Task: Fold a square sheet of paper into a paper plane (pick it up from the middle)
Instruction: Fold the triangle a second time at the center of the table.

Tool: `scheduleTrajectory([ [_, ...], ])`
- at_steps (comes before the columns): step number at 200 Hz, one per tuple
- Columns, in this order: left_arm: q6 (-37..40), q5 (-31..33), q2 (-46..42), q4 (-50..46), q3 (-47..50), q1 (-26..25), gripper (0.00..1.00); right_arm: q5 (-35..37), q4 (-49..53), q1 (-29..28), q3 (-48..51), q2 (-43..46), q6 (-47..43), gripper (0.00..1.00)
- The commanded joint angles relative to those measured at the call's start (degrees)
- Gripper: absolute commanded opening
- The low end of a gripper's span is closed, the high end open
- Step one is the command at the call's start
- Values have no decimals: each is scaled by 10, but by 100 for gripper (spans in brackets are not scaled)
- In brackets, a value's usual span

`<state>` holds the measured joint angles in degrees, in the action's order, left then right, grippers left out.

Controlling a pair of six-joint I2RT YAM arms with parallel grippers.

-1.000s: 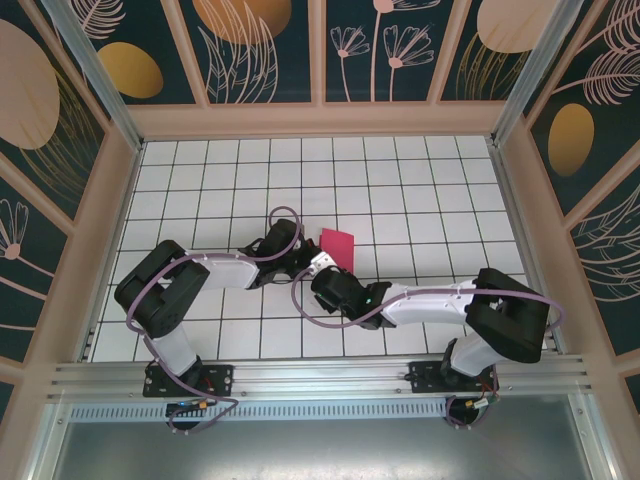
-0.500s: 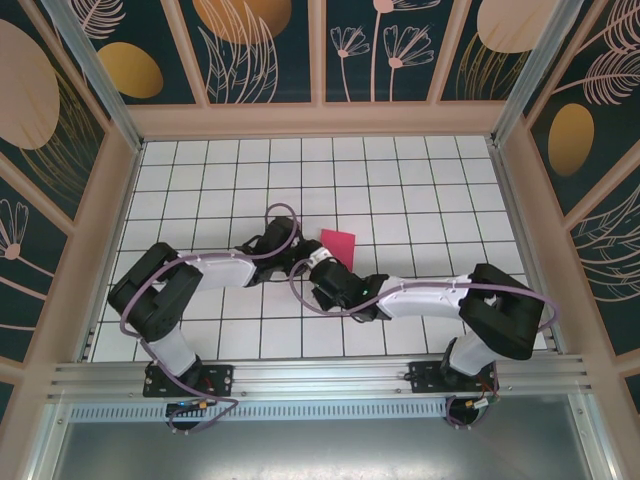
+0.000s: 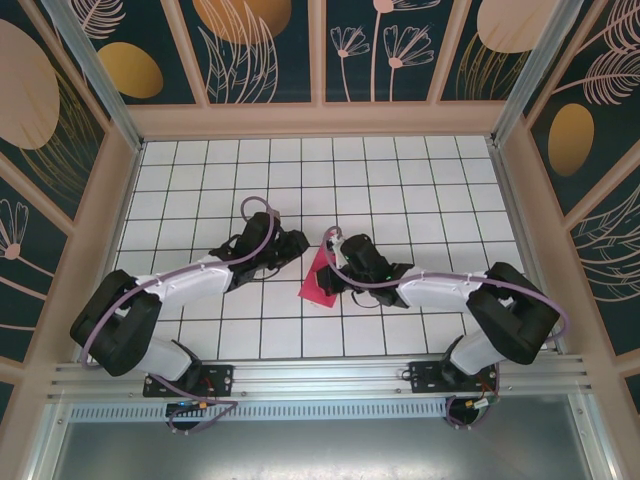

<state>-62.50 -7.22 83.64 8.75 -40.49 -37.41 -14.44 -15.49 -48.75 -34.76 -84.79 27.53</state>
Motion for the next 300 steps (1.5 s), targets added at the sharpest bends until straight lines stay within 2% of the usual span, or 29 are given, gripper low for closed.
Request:
scheduleTrajectory([
  [1,14,-24,4,19,15,0,27,-85,-86,33,39,21,45,0],
  [21,17,-46,11,27,21,-3,19,-103,-127,56,73,24,67,0],
  [65,30,-85,49,44,20,-26,12,-126,-205,91,133,24,109,0],
  [107,32,-95,70,49,17,-51,0,-143,-221,112,137,14,120,0],
  [164,22,-119,96,68,32,-74,0,-148,-238,122,133,4,138,0],
  [205,21,-138,138,86,9,-79,0,-148,-238,123,131,-4,138,0],
  [258,35,-106,170,45,9,-80,0,-148,-219,136,129,-8,125,0],
  [300,48,-102,194,35,11,-81,0,-155,-162,157,108,-15,74,0],
])
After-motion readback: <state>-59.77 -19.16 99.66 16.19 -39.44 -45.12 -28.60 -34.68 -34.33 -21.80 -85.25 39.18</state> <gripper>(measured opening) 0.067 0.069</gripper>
